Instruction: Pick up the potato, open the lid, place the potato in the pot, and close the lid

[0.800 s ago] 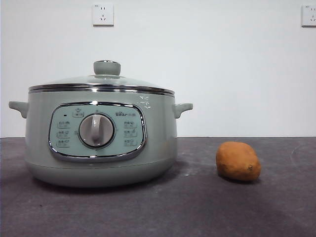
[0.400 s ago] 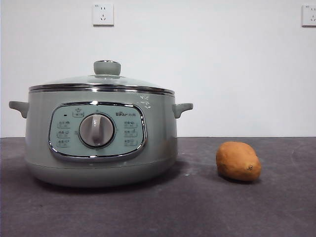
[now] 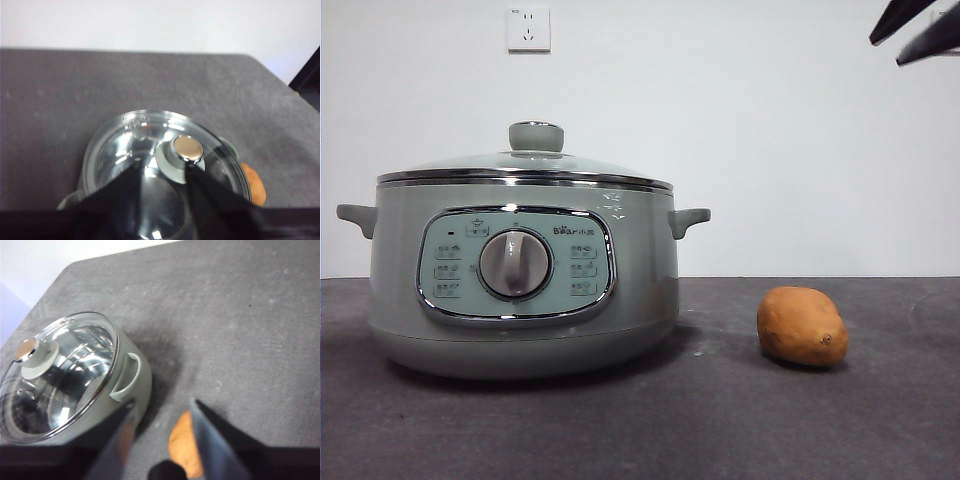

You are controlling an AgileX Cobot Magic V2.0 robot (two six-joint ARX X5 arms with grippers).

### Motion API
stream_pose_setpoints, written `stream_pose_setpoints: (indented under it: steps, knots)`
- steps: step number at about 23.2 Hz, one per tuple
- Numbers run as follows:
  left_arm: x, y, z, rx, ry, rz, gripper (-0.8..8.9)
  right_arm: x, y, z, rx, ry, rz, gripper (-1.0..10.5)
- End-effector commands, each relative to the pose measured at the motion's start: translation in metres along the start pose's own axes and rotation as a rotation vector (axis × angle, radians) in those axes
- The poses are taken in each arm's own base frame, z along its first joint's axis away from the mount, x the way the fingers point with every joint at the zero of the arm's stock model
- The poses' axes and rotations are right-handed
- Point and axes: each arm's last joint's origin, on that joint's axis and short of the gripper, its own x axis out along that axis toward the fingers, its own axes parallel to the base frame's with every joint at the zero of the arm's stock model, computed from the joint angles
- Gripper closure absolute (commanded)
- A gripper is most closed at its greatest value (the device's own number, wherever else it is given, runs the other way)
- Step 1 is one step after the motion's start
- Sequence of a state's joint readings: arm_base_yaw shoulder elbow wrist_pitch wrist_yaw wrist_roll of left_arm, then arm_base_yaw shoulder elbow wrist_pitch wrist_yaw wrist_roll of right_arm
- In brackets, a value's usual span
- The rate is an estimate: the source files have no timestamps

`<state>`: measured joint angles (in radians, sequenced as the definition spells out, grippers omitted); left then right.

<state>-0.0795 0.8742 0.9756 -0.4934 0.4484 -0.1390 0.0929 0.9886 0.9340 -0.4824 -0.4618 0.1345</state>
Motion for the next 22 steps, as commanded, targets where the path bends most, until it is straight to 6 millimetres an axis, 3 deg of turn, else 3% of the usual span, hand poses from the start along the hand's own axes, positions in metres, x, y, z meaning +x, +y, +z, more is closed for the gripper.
stream_pose_setpoints:
  steps: [1,4,6,12,18,22]
  knots:
    - [0.004,0.002,0.001,-0.004,0.010,-0.004,4.33,0.002,-0.001,0.001,-0.011,0.005,0.004,4.1]
    - [0.009,0.002,0.001,-0.005,0.022,-0.010,4.33,0.009,0.003,0.000,-0.014,0.027,-0.001,4.2]
    - [0.011,-0.002,0.001,0.006,0.023,-0.031,4.36,0.025,0.012,-0.005,-0.037,0.069,-0.058,4.1]
    - [0.014,-0.011,-0.001,0.028,0.032,-0.073,4.36,0.086,0.037,-0.031,-0.053,0.243,-0.239,4.2]
    - [0.015,-0.014,-0.001,0.034,0.039,-0.090,4.36,0.144,0.023,-0.059,-0.022,0.397,-0.299,4.2]
    - [0.015,-0.014,-0.001,0.034,0.039,-0.089,4.36,0.171,0.013,-0.075,-0.014,0.449,-0.313,4.2]
